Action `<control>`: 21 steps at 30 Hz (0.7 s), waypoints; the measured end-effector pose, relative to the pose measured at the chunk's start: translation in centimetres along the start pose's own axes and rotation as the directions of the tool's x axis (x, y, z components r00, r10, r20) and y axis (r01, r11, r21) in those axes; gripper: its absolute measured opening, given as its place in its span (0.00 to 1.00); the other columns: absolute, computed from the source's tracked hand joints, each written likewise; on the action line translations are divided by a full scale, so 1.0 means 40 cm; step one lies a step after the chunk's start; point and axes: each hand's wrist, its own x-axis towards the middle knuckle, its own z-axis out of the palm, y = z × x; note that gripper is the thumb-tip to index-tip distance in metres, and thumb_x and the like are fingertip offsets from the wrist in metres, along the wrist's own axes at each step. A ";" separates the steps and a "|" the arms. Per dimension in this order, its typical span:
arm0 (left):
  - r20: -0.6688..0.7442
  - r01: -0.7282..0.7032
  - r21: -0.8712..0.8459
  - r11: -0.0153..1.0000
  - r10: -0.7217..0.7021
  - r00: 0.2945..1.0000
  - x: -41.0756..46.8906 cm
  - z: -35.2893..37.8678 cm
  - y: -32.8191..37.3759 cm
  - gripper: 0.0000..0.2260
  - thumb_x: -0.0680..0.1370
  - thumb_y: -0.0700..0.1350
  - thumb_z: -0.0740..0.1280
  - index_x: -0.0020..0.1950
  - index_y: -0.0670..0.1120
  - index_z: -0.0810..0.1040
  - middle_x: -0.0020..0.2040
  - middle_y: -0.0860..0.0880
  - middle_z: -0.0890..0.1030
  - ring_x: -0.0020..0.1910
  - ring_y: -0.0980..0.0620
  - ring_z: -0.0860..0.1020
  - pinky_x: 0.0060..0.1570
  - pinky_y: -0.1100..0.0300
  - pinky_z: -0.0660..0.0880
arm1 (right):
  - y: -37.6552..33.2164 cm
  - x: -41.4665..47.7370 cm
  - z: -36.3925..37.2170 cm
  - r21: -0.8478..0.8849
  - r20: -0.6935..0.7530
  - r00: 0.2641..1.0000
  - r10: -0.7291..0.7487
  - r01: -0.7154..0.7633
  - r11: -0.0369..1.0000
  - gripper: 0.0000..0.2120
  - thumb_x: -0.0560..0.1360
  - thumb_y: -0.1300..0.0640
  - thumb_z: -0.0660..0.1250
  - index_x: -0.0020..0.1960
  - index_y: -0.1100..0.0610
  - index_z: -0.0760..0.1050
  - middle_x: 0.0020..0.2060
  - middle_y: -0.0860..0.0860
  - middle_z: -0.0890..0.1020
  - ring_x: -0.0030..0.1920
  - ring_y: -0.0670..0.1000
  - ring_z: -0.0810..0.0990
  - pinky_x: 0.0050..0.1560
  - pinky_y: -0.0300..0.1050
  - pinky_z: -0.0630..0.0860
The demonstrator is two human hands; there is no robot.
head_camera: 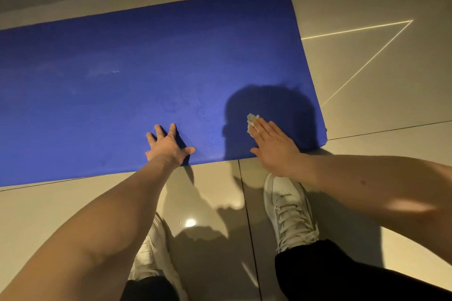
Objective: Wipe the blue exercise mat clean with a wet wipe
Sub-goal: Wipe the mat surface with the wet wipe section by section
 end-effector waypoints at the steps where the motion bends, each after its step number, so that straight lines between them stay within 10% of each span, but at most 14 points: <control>1: -0.004 -0.004 0.006 1.000 0.004 1.000 -0.002 -0.002 0.000 0.43 0.74 0.66 0.69 0.81 0.60 0.47 0.80 0.54 0.44 0.79 0.42 0.42 0.58 0.41 0.73 | -0.020 0.001 -0.001 0.020 0.019 0.999 0.049 -0.050 0.999 0.33 0.87 0.44 0.45 0.83 0.59 0.37 0.81 0.55 0.35 0.81 0.54 0.34 0.81 0.52 0.38; 5: 0.017 -0.024 0.044 0.999 0.023 1.000 -0.016 -0.012 -0.015 0.42 0.75 0.65 0.68 0.81 0.60 0.47 0.81 0.55 0.45 0.80 0.44 0.42 0.57 0.43 0.73 | -0.157 0.017 0.011 0.152 0.040 0.996 0.083 -0.088 0.985 0.34 0.86 0.45 0.48 0.82 0.61 0.38 0.81 0.58 0.35 0.81 0.58 0.34 0.81 0.54 0.40; 9: 0.058 -0.070 0.089 0.994 0.065 0.996 -0.026 -0.031 -0.041 0.41 0.77 0.60 0.69 0.82 0.58 0.46 0.81 0.55 0.43 0.81 0.46 0.42 0.65 0.43 0.69 | -0.222 0.011 0.017 0.275 -0.077 0.965 -0.249 0.261 0.925 0.28 0.80 0.49 0.64 0.74 0.61 0.63 0.80 0.56 0.52 0.79 0.58 0.55 0.78 0.51 0.55; 11: 0.066 -0.067 0.100 0.993 0.060 0.996 -0.032 -0.034 -0.043 0.41 0.78 0.59 0.69 0.82 0.59 0.46 0.82 0.55 0.42 0.81 0.47 0.41 0.66 0.43 0.69 | -0.216 0.003 0.016 0.146 -0.050 0.953 -0.298 0.302 0.942 0.30 0.82 0.47 0.61 0.78 0.61 0.59 0.81 0.57 0.50 0.81 0.57 0.48 0.80 0.52 0.50; 14: 0.050 -0.059 0.116 0.992 0.053 0.997 -0.040 -0.031 -0.035 0.40 0.78 0.59 0.68 0.82 0.59 0.45 0.82 0.55 0.42 0.81 0.48 0.42 0.63 0.45 0.71 | -0.165 -0.026 0.024 -0.004 0.067 0.986 -0.153 0.154 0.988 0.33 0.86 0.44 0.48 0.83 0.59 0.40 0.82 0.55 0.38 0.81 0.55 0.34 0.80 0.52 0.36; 21: 0.014 -0.067 0.147 0.987 0.066 0.998 -0.043 -0.026 -0.041 0.40 0.78 0.61 0.67 0.82 0.60 0.45 0.82 0.55 0.42 0.81 0.48 0.42 0.61 0.47 0.70 | -0.122 -0.101 0.018 0.081 0.136 0.968 0.211 -0.223 0.971 0.36 0.86 0.43 0.47 0.82 0.62 0.37 0.81 0.59 0.35 0.81 0.58 0.33 0.80 0.55 0.36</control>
